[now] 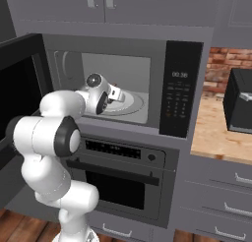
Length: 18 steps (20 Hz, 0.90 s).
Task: Transport the chicken drumstick from the fridge to the microwave and turn on the microwave.
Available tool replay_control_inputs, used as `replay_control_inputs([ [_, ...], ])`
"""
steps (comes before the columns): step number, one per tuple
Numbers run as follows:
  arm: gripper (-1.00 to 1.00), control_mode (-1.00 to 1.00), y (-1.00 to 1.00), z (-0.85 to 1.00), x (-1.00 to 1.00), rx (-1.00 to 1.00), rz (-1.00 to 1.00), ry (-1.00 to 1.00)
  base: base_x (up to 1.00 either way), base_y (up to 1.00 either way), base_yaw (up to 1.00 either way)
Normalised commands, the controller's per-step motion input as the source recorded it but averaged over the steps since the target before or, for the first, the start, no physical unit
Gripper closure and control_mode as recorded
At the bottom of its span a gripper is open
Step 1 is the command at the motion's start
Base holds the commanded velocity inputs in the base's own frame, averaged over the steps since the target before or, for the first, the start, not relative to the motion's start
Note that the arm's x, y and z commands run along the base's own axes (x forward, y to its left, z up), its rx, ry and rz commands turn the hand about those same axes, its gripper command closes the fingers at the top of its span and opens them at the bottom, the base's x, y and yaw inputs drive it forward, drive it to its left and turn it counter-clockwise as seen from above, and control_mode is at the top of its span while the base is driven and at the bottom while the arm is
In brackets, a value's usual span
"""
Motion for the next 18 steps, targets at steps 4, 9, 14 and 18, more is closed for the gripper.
replay_control_inputs([
  [4,1.0,-1.0,0.0,-0.14,0.17,0.0,0.0,0.0,0.0,0.0,0.0],
  [9,1.0,-1.0,0.0,-0.26,0.14,0.0,0.0,0.0,0.0,0.0,0.0],
  [14,1.0,-1.0,0.0,-0.37,0.09,0.0,0.0,0.0,0.0,0.0,0.0],
  [18,1.0,-1.0,0.0,-0.41,0.0,0.0,0.0,0.0,0.0,0.0,0.0],
])
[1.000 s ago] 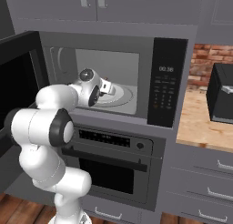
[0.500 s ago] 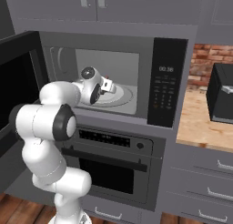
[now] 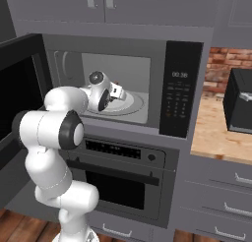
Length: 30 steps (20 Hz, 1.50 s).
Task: Transport the chicken drumstick from the fridge to the microwave and turn on the microwave.
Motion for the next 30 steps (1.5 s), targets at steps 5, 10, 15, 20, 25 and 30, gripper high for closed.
replay_control_inputs([
  [5,1.0,-1.0,0.0,-0.2,-0.07,0.0,0.0,-0.03,0.0,0.0,0.0],
  [10,1.0,-1.0,0.0,-0.16,0.0,0.0,0.0,0.0,0.0,0.0,0.0],
  [15,-1.0,-1.0,-0.02,-0.09,0.0,0.0,0.0,0.0,0.0,0.0,0.0],
  [20,-1.0,-1.0,-0.07,0.05,-0.11,0.0,0.0,0.0,0.0,0.0,0.0],
  [25,-1.0,-1.0,-0.07,0.18,-0.27,0.0,-0.01,0.0,0.0,0.0,0.0],
  [30,-1.0,-1.0,-0.06,0.29,-0.42,0.0,-0.02,0.0,0.0,0.0,0.0],
])
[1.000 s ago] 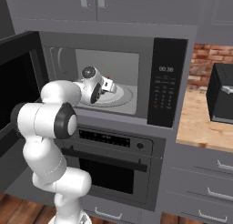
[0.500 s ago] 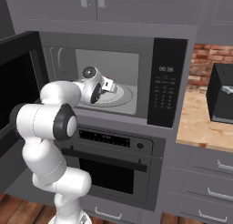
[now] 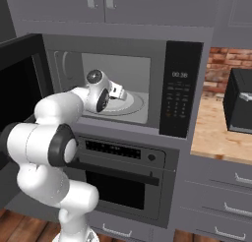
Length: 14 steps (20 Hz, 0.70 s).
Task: Transport the chicken drumstick from the fridge to the microwave and turn on the microwave.
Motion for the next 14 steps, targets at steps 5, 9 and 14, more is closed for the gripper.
replay_control_inputs([
  [5,-1.0,-1.0,-0.01,0.09,-0.7,-0.01,0.0,-0.05,0.0,0.0,0.0],
  [9,-1.0,-1.0,0.0,0.01,-0.89,-0.02,0.0,-0.14,0.0,0.0,0.0],
  [14,-1.0,-1.0,0.0,0.05,-0.97,-0.01,0.0,-0.18,0.0,0.0,0.0],
])
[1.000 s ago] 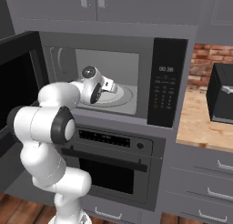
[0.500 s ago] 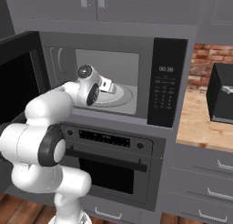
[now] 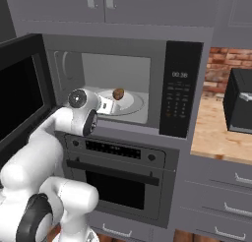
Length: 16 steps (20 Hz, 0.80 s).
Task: Transport the chicken drumstick from the fridge to the microwave and turn on the microwave.
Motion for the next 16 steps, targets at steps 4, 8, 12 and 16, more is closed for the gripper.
replay_control_inputs([
  [4,-1.0,-1.0,0.0,0.31,-0.81,0.0,0.0,-0.15,0.0,0.0,0.0],
  [8,-1.0,-1.0,-0.04,0.48,-0.54,0.0,0.0,-0.11,0.0,0.0,0.0],
  [12,-1.0,-1.0,-0.14,0.47,-0.47,0.0,0.0,-0.03,0.0,0.0,0.0],
  [16,-1.0,-1.0,-0.25,0.34,-0.44,0.0,0.0,0.0,0.0,0.0,0.0],
])
